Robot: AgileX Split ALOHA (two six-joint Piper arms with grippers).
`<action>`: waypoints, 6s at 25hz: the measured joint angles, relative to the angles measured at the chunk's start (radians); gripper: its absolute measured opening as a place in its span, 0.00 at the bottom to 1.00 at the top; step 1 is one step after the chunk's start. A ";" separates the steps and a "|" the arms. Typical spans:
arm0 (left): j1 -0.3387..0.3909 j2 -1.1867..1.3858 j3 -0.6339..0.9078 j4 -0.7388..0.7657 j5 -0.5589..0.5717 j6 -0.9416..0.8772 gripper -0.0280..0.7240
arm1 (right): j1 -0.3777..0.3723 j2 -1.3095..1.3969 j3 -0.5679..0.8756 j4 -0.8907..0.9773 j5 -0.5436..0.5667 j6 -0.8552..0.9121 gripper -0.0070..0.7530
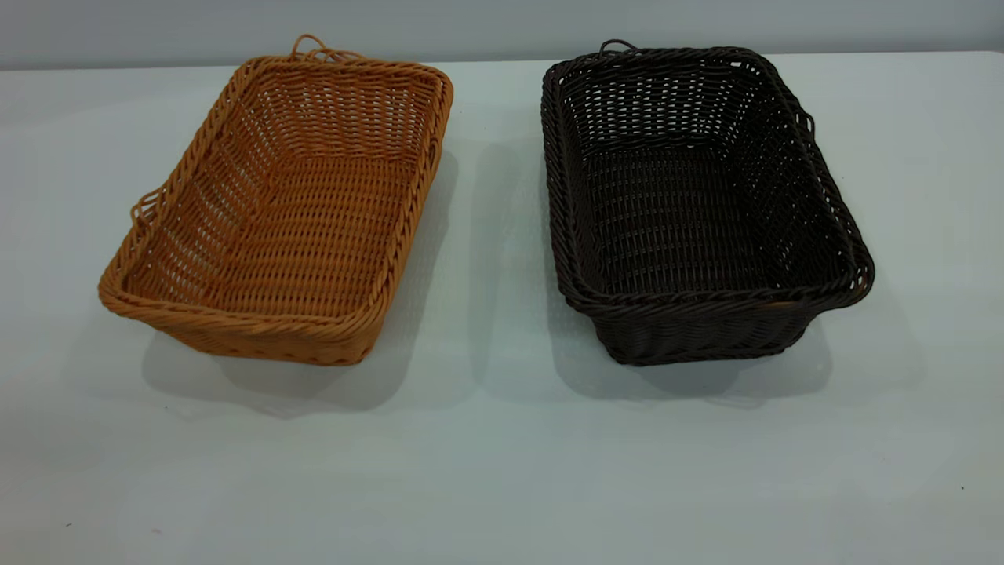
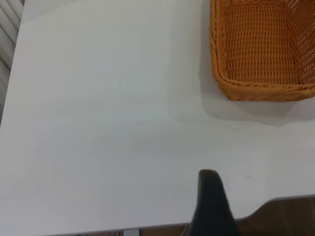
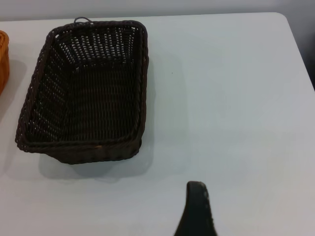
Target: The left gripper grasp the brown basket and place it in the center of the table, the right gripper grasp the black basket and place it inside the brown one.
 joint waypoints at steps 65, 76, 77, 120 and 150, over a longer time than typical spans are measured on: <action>0.000 1.282 -0.269 0.030 -0.698 -0.019 0.74 | 0.368 1.936 -0.176 1.745 -0.632 -0.471 0.79; 0.000 1.329 -0.269 0.029 -0.738 -0.024 0.74 | 0.368 2.026 -0.291 1.752 -0.677 -0.262 0.79; 0.000 1.330 -0.269 0.029 -0.739 -0.024 0.74 | 0.368 2.027 -0.295 1.753 -0.697 -0.230 0.79; -0.065 2.228 -0.698 0.000 -0.957 -0.069 0.73 | 0.368 2.084 -0.319 1.769 -1.047 -0.050 0.77; -0.079 2.284 -0.698 -0.011 -1.078 0.057 0.18 | 0.296 1.949 -0.387 1.734 -1.156 -0.287 0.11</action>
